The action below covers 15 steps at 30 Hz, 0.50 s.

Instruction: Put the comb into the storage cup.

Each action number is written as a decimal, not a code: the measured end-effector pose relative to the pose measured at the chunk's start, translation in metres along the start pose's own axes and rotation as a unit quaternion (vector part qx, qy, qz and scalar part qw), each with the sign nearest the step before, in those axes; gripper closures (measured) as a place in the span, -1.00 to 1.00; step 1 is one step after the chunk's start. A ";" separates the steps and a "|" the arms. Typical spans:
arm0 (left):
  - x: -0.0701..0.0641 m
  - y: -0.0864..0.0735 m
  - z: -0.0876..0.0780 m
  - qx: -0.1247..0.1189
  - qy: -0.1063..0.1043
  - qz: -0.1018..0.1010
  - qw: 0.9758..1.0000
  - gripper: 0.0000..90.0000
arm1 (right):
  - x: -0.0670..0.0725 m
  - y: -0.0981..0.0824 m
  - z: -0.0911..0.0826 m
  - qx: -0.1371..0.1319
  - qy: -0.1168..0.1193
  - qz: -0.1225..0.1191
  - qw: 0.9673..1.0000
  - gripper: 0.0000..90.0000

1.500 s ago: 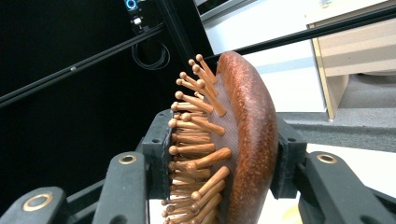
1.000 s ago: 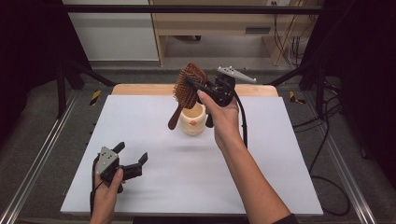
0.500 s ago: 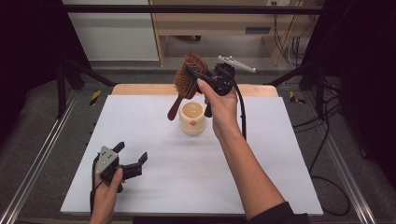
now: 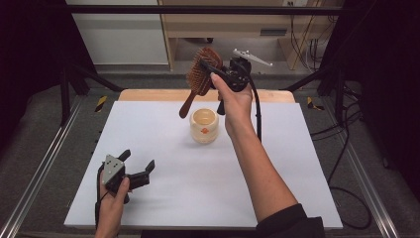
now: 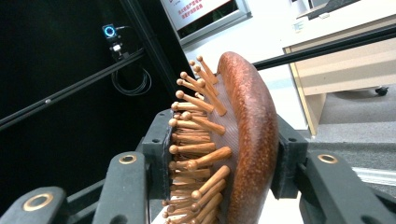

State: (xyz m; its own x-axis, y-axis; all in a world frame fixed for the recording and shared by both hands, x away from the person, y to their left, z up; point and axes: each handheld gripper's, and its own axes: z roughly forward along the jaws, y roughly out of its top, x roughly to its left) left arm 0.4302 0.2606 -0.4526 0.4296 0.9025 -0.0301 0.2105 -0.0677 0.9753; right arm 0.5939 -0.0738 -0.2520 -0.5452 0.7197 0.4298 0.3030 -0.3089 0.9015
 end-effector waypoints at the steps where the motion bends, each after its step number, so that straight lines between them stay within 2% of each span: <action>1: 0.000 0.000 0.000 0.000 0.000 0.000 1.000 -0.92 | 0.000 0.001 0.000 -0.001 -0.001 0.000 1.000 0.15; 13: 0.000 0.000 0.001 0.000 -0.001 0.002 1.000 -0.92 | -0.006 0.006 -0.001 -0.004 -0.011 -0.003 1.000 0.15; 15: 0.000 0.000 0.001 -0.001 0.009 0.001 1.000 -0.91 | -0.006 0.007 -0.001 -0.005 -0.013 -0.005 1.000 0.15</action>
State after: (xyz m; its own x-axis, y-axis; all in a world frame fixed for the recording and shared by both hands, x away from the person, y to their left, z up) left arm 0.4310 0.2601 -0.4530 0.4138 0.9100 -0.0239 0.2085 -0.0692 0.9756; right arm 0.5991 -0.0810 -0.2483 -0.5281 0.7383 0.4196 0.2905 -0.3072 0.9062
